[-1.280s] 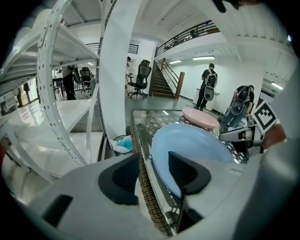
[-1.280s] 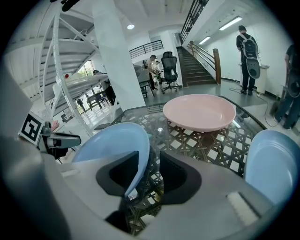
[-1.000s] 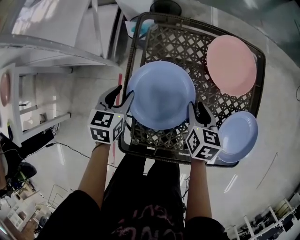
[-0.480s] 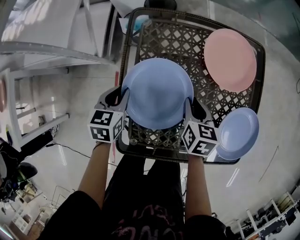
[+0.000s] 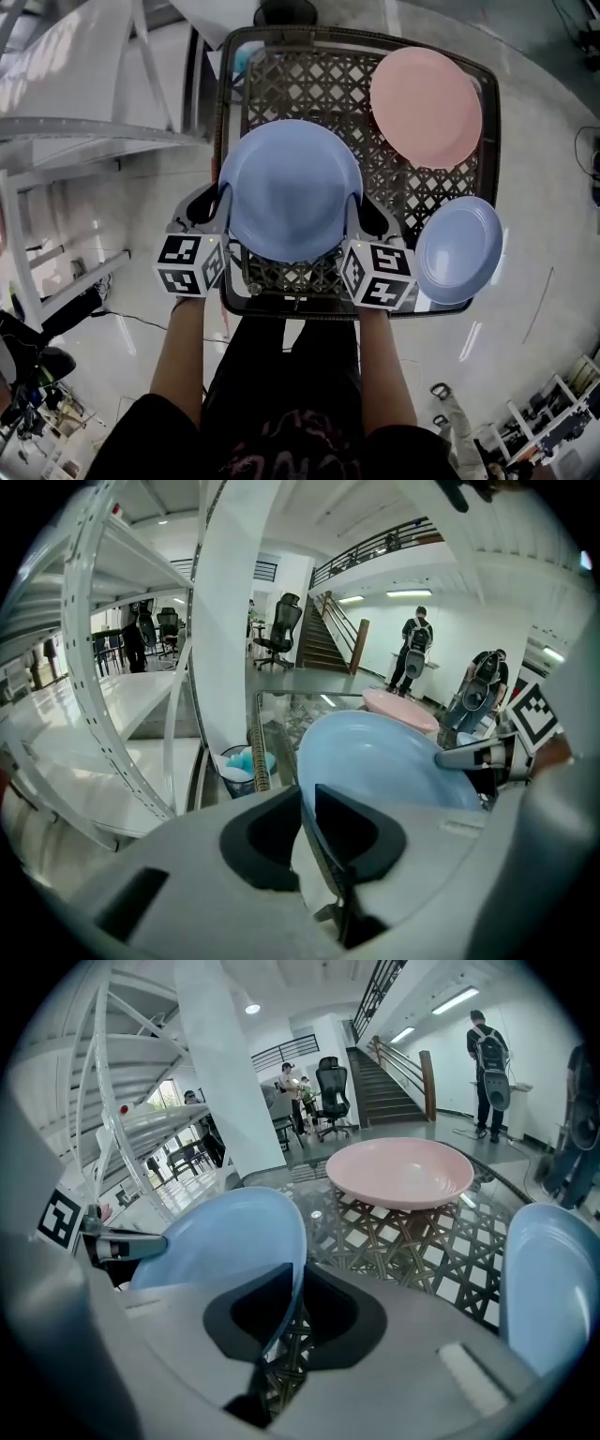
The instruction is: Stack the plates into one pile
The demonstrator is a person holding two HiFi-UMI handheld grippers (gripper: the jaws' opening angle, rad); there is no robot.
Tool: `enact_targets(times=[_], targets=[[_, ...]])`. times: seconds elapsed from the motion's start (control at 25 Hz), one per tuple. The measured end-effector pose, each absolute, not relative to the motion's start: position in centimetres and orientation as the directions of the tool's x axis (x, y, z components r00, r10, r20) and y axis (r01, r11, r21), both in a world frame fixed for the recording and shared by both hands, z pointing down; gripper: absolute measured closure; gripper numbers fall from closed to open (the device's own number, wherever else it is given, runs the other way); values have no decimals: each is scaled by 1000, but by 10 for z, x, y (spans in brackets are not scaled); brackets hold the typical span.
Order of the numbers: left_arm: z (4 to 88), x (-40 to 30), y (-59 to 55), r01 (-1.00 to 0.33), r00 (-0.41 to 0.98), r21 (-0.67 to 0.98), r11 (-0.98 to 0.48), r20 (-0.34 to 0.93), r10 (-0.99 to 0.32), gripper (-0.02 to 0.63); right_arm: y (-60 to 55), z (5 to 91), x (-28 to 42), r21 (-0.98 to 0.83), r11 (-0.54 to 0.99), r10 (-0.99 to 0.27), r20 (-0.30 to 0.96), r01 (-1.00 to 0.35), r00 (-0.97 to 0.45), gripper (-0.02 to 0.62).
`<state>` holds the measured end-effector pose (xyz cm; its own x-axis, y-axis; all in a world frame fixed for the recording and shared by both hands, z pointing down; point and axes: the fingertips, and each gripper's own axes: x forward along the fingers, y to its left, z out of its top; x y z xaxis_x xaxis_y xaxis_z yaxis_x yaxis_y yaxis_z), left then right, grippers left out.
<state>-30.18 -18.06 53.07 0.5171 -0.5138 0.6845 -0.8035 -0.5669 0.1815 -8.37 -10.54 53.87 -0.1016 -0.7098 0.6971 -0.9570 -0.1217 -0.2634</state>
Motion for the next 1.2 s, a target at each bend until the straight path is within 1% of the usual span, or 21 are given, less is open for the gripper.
enact_targets(times=[0.32, 0.68, 0.88, 1.2], targets=[[503, -276, -171, -776, 544, 165, -609, 665, -512, 561, -84, 515, -61, -276, -167, -733, 677, -947, -68, 548], [492, -216, -138, -729, 587, 170, -663, 653, -478, 563, -37, 501, -7, -278, -248, -748, 663, -928, 1, 552], [490, -184, -124, -684, 624, 177, -708, 644, -442, 563, -11, 497, 19, -275, -313, -752, 657, -909, 60, 554], [485, -108, -101, -575, 688, 175, -799, 633, -356, 565, 42, 493, 75, -274, -444, -739, 651, -853, 175, 554]])
